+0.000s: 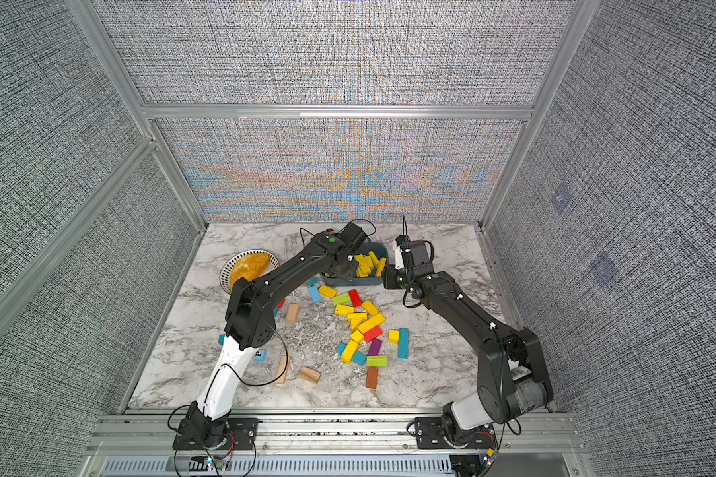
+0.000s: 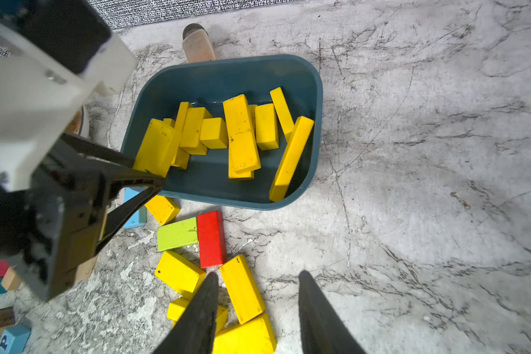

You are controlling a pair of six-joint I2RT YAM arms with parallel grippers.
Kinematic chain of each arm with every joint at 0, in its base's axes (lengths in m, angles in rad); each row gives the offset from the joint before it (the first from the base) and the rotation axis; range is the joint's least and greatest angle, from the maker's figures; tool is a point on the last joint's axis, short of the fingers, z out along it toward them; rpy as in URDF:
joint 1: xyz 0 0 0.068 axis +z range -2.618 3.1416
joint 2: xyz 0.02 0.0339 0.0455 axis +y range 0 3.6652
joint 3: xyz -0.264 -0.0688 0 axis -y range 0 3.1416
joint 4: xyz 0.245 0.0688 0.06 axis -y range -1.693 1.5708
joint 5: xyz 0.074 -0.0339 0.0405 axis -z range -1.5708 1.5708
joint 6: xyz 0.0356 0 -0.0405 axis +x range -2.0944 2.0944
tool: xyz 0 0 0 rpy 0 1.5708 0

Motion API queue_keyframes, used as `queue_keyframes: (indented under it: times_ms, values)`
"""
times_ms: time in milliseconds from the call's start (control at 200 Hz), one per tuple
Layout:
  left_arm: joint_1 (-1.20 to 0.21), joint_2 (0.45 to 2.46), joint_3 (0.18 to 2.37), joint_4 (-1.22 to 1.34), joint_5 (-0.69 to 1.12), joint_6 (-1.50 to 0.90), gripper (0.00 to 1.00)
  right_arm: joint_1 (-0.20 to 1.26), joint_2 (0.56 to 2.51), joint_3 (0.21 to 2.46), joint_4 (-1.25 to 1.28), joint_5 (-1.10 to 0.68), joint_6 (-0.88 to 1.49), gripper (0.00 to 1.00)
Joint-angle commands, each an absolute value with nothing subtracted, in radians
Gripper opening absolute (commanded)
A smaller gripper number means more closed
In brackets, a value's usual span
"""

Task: Pick out the yellow building blocks
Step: Place the building block in the storage box, then pick up the building block from the center of the board.

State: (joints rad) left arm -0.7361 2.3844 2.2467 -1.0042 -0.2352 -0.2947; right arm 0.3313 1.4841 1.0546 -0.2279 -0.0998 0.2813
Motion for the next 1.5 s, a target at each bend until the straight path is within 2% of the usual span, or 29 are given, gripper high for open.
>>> queue_keyframes:
  times_ms: [0, 255, 340, 420, 631, 811, 996, 1246, 1371, 1491]
  values:
    - [-0.718, 2.422, 2.271, -1.016, -0.214, -0.285, 0.22, 0.325, 1.475, 1.047, -0.226, -0.105, 0.281, 0.45]
    - [-0.706, 2.471, 2.291, -0.996, -0.193, -0.295, 0.24, 0.312, 1.474, 1.037, -0.238, -0.116, 0.271, 0.45]
    - [-0.704, 2.477, 2.293, -0.997, -0.188, -0.303, 0.28, 0.311, 1.473, 1.036, -0.242, -0.119, 0.269, 0.45]
    - [-0.704, 2.476, 2.294, -0.994, -0.184, -0.305, 0.36, 0.311, 1.47, 1.036, -0.25, -0.118, 0.265, 0.45]
    - [-0.703, 2.432, 2.288, -0.996, -0.171, -0.295, 0.5, 0.31, 1.444, 1.009, -0.261, -0.14, 0.26, 0.44]
    - [-0.703, 2.348, 2.242, -0.974, -0.137, -0.294, 0.54, 0.357, 1.44, 0.981, -0.284, -0.181, 0.258, 0.44]
    - [-0.703, 2.145, 2.024, -0.853, -0.144, -0.332, 0.54, 0.466, 1.433, 0.936, -0.343, -0.138, 0.261, 0.44]
    - [-0.705, 1.844, 1.652, -0.7, -0.138, -0.438, 0.53, 0.59, 1.404, 0.885, -0.474, 0.083, 0.354, 0.44]
    - [-0.711, 1.72, 1.479, -0.641, -0.147, -0.508, 0.53, 0.612, 1.373, 0.839, -0.535, 0.177, 0.435, 0.44]
    - [-0.72, 1.614, 1.323, -0.581, -0.164, -0.585, 0.52, 0.615, 1.343, 0.774, -0.526, 0.196, 0.494, 0.44]
